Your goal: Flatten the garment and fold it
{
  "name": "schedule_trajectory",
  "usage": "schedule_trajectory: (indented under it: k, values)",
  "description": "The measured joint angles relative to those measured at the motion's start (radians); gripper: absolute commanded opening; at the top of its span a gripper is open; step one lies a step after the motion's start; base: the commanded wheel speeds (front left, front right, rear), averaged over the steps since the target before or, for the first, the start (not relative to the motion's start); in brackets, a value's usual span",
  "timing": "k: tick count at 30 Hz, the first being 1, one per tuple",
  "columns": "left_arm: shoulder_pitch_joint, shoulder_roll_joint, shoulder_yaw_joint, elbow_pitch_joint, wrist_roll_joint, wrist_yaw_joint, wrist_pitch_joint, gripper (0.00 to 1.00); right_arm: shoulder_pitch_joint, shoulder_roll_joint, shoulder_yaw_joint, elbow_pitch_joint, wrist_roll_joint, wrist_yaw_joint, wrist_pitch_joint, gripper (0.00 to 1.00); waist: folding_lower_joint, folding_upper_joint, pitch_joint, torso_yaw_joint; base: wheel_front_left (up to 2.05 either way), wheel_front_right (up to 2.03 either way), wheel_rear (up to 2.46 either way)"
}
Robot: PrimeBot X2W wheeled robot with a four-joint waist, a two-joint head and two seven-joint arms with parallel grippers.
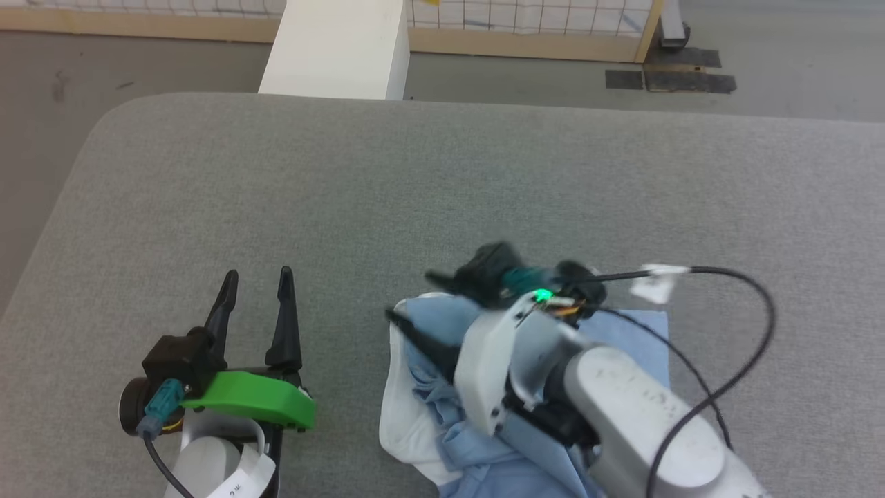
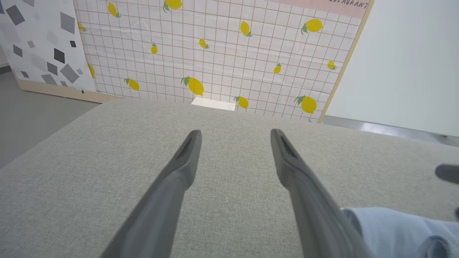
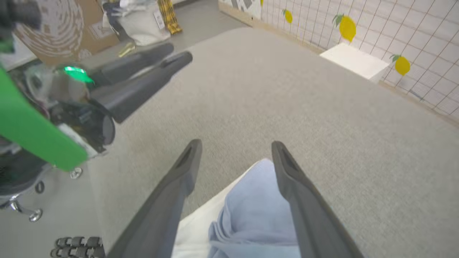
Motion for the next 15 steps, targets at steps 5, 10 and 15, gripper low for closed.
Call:
schedule_trajectory:
  k: [5,10,15]
  values:
    - [0.021,0.000,0.009,-0.002,0.003,0.000,0.000,1.00,0.034,0.002,-0.173,-0.123,-0.043,0.000,-0.152,1.00,0.0000,0.0000,-0.029,-0.023,0.00,0.00,0.00]
    - [0.038,0.000,0.020,-0.006,0.005,-0.001,0.000,1.00,0.138,0.001,-0.357,-0.217,-0.137,0.000,-0.267,1.00,0.0000,0.0000,-0.055,-0.051,0.00,0.00,0.00]
    - [0.050,0.000,0.024,-0.014,0.005,-0.001,0.000,1.00,0.255,-0.008,-0.508,-0.271,-0.196,0.000,-0.362,1.00,0.0000,0.0000,-0.079,-0.080,0.00,0.00,0.00]
